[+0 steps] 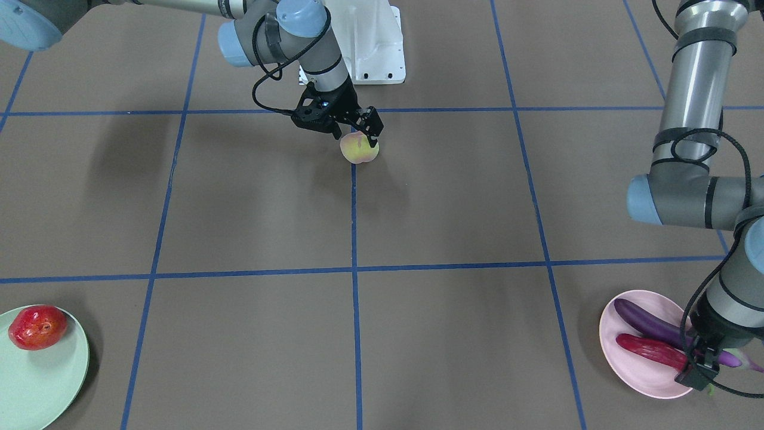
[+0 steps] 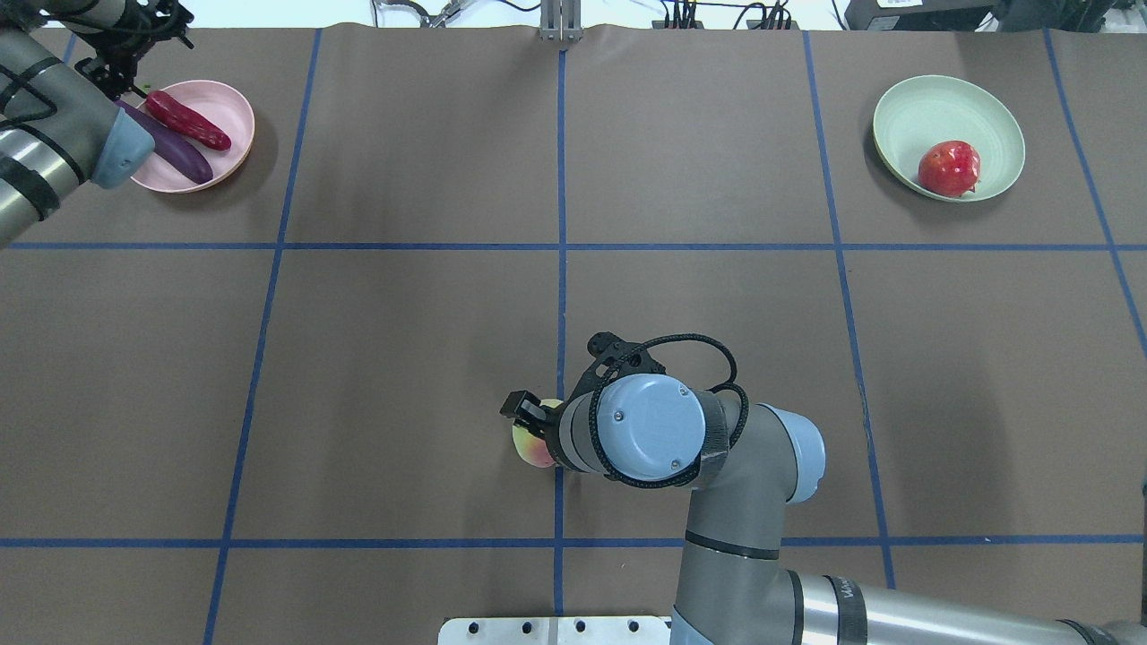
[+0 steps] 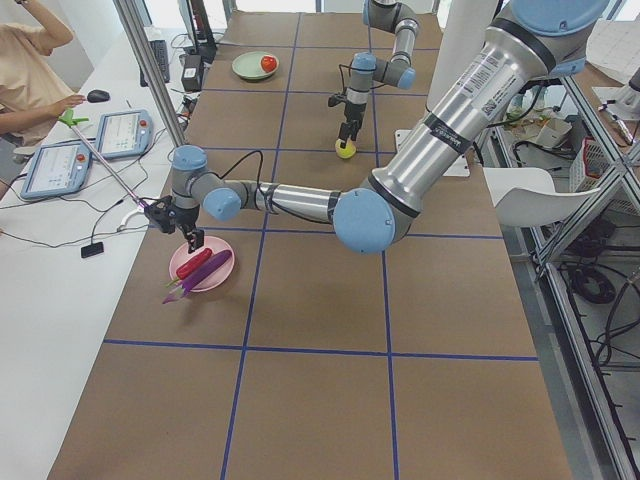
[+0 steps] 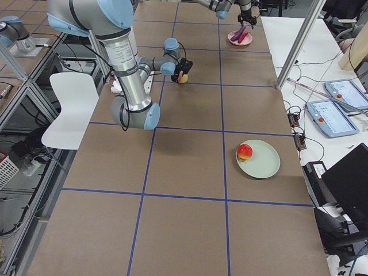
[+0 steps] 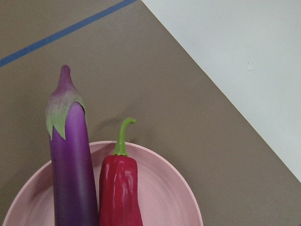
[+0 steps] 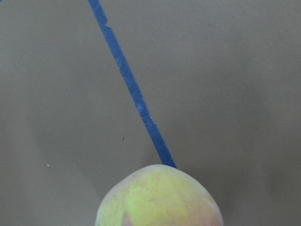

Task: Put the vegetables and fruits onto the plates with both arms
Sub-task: 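Lower the right gripper onto the yellow-pink peach and grasp it, then carry the peach with the right gripper to the green plate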

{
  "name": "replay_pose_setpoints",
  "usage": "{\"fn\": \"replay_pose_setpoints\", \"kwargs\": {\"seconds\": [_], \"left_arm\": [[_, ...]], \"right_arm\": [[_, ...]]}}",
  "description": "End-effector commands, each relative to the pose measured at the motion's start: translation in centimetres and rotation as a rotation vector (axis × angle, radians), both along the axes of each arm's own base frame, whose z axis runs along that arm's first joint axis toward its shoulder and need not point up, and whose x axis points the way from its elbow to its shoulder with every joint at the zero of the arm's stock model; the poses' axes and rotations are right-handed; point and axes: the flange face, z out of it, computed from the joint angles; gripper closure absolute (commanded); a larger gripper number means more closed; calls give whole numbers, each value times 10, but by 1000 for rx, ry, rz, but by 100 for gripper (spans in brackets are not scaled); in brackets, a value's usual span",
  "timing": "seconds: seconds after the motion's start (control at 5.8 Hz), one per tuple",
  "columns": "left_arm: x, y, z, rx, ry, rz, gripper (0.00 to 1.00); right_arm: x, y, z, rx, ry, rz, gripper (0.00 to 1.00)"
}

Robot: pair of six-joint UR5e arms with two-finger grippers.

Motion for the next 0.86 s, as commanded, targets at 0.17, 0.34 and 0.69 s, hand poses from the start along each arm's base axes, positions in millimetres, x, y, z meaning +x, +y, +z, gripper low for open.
{"fn": "replay_pose_setpoints", "kwargs": {"seconds": [0.17,0.34,0.69], "left_arm": [[1,1,1,-2,0,0,0],[1,1,-1,1,2,1,0],[1,3,-33,27,25,3,0]], "right_arm": [[11,0,-21,11,-41,0,100],[31,-12,-31,11,-62,10,100],[103,-98,-21,23,-21,32,100]]}}
